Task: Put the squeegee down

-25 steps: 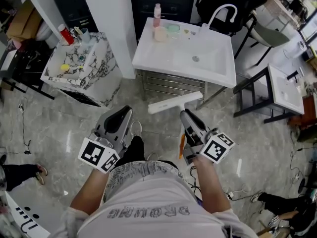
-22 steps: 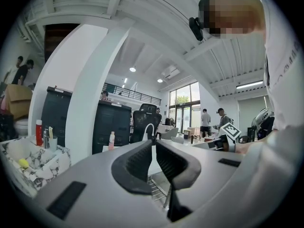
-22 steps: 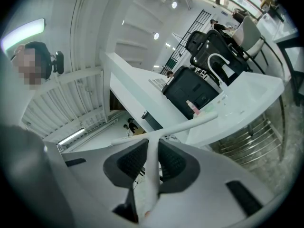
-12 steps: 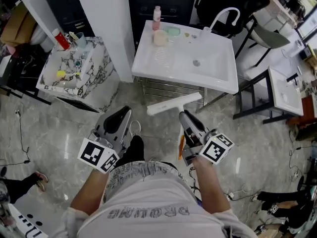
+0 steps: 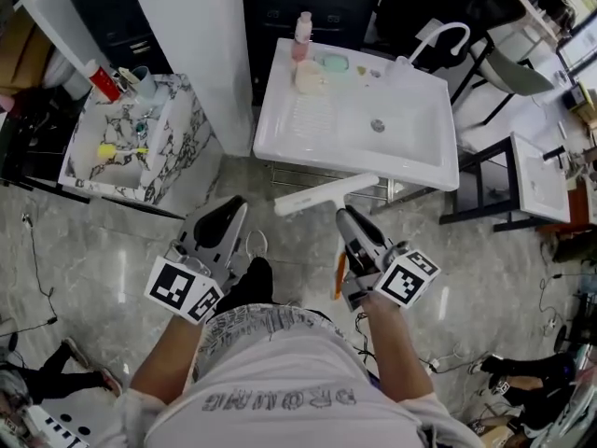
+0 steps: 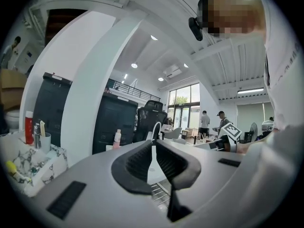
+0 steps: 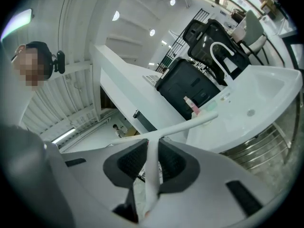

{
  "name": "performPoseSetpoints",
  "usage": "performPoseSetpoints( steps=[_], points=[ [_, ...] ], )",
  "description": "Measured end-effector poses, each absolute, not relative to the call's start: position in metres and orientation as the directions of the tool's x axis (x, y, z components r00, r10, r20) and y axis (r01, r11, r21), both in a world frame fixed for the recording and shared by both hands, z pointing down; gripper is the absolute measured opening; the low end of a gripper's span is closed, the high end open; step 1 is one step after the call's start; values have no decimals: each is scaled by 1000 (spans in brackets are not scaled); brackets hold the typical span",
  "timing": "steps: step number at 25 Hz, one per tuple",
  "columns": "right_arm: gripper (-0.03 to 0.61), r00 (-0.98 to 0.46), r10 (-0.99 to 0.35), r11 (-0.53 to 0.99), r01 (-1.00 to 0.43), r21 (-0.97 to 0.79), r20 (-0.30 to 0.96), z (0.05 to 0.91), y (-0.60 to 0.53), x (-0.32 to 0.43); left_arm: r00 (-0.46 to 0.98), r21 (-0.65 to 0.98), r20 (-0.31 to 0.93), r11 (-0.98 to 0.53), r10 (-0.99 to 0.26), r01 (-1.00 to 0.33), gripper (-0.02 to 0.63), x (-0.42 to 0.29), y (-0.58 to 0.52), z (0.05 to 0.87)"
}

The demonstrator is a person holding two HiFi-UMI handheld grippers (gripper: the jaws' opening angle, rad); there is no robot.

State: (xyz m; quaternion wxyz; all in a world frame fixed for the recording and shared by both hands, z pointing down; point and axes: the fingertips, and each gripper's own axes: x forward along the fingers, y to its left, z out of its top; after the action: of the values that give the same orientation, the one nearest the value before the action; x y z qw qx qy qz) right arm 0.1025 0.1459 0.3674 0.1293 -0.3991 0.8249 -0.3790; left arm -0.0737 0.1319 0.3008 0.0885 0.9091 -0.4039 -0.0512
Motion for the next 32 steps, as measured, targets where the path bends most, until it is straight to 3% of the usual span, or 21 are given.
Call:
performPoseSetpoints(
  steps=[32],
  points=[
    [81, -596, -780, 278, -603, -748, 191, 384, -28, 26, 715, 265, 15, -686, -699, -677, 41, -152, -56, 316]
  ],
)
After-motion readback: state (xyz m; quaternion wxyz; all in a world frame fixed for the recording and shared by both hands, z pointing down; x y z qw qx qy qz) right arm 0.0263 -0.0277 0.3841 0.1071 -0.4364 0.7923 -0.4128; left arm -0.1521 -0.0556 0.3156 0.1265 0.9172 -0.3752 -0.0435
